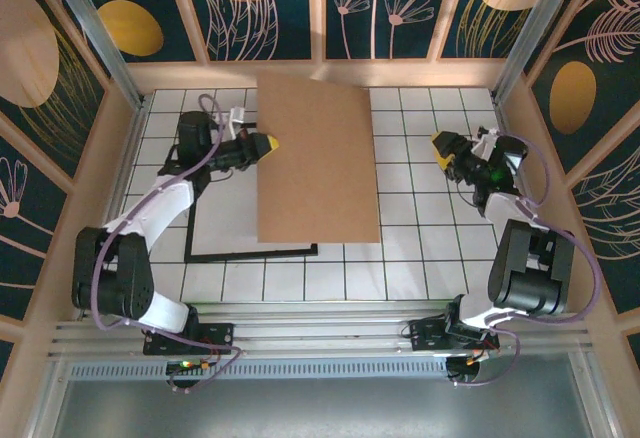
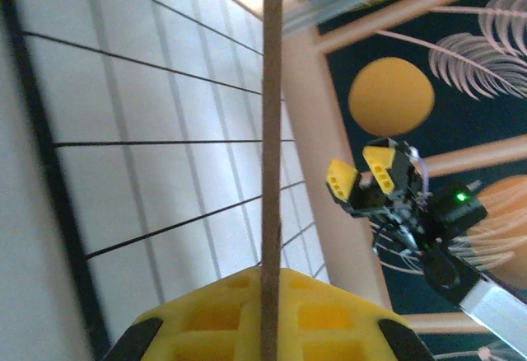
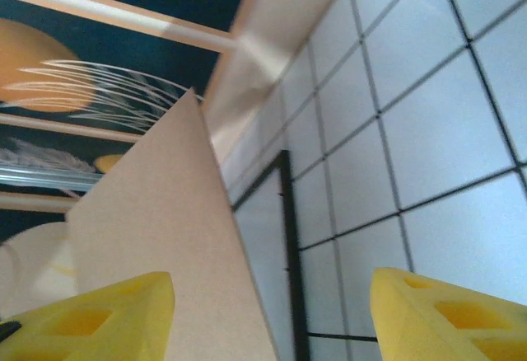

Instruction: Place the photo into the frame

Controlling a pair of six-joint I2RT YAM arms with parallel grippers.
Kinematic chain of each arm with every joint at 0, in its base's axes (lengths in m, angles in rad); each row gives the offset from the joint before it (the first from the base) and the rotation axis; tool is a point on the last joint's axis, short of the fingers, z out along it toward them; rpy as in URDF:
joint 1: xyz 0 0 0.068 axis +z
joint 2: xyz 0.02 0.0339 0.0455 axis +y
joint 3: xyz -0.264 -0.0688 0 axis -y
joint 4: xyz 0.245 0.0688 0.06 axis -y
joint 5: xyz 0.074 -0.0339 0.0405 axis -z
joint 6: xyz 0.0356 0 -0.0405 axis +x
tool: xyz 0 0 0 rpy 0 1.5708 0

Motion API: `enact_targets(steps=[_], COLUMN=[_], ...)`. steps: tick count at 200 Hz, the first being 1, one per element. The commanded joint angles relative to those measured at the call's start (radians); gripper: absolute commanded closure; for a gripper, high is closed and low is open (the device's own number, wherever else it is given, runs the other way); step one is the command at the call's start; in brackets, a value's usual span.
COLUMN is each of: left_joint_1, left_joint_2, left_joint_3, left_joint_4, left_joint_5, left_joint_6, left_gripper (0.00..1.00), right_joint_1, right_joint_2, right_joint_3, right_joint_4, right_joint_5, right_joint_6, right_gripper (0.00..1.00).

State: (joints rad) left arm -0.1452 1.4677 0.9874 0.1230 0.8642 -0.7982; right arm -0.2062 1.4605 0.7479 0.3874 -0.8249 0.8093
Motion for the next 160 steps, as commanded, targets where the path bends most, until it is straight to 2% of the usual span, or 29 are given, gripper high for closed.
enact_targets(steps=[1,29,57,100,160], left_joint_1=[0.11,0.212,0.28,0.36,0.373], left_joint_2=[-0.083,-0.079,-0.03,0.058,0.18], left_joint_3=[-0.009,0.058,0.16,0.216,0.35], left_joint_4=[-0.166,-0.409,-0.633,-0.701,-0.774], left_joint_5=[0.091,0.11,0.062,0.034,0.018], left_joint_6=[0.092,0.248,0.415,0.503,0.58], left_gripper=[1.0,1.0,1.0,1.0,1.0], right_joint_1=[0.038,0.076,0.099,0.101,0.104], right_joint_2=[-0.036,-0.014,0.004,0.04,0.073], right_joint_3=[0.043,0.045,0.028,0.001,-0.022], right_joint_4=[-0.158,-0.138,-0.085,-0.04,0.031], right_joint_5=[0.108,0.1,0.071,0.031,-0.006], right_joint_6=[-0.173,-0.176,-0.158,-0.141,-0.091], right_gripper=[0.35,0.36,0.37,0.39,0.41])
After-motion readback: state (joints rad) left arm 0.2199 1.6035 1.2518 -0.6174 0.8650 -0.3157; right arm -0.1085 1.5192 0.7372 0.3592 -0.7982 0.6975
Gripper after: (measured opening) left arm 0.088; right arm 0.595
